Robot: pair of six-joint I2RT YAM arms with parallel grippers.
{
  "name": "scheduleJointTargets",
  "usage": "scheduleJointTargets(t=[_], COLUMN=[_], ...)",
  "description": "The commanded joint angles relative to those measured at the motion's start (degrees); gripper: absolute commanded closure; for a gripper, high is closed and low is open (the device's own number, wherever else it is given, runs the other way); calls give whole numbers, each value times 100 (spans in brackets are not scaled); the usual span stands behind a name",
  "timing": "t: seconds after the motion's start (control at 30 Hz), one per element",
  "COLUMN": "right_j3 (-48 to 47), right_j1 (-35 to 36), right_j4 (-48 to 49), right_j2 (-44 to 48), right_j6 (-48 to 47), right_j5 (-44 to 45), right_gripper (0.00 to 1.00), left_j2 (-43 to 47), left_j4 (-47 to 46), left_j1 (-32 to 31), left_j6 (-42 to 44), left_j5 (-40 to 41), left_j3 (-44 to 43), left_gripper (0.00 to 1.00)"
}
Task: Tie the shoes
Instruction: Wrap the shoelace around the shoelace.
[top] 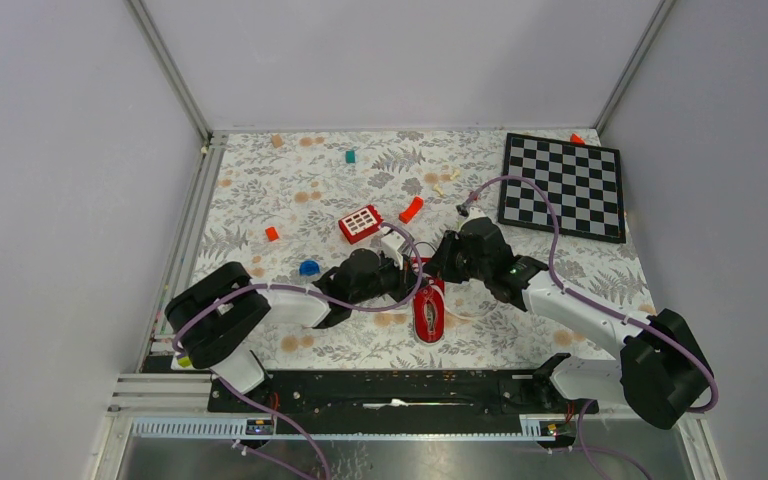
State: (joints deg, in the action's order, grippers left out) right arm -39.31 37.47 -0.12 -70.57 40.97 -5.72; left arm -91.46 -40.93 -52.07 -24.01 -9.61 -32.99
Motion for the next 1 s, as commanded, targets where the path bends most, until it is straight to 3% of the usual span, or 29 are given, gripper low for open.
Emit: scheduleJointTargets(t=[0.0,0.07,0.17,0.37,0.57,0.77,0.97], right_j3=[-127,-174,-275,-206,491,1349,1823], right_j1=[-58,-56,-61,-92,-101,-106,-43], right_j4=[233,130,-210,-767,-1010,-668,-111], right_j2=[-21,-2,113,706,1137,1295,1155], right_j6=[69,78,36,-318,-302,79,432], right_j5=[-117,-82,40,443,210,-306,-767], right_gripper=[64,51,41,39,55,86,100], left_j2=[-91,-84,-44,58,83,76,43], left_j4=[-462,-603,-764,-960,-1009,-1014,-992], left_j1=[-20,-21,-15,-21,-15,-16,-13], left_j6=[-130,-198,-275,-366,-376,-394,-394], left_j5=[-14,3,50,201,247,236,214], left_j3=[-106,-28,91,307,373,355,337], left_gripper=[100,100,100,100,100,100,100])
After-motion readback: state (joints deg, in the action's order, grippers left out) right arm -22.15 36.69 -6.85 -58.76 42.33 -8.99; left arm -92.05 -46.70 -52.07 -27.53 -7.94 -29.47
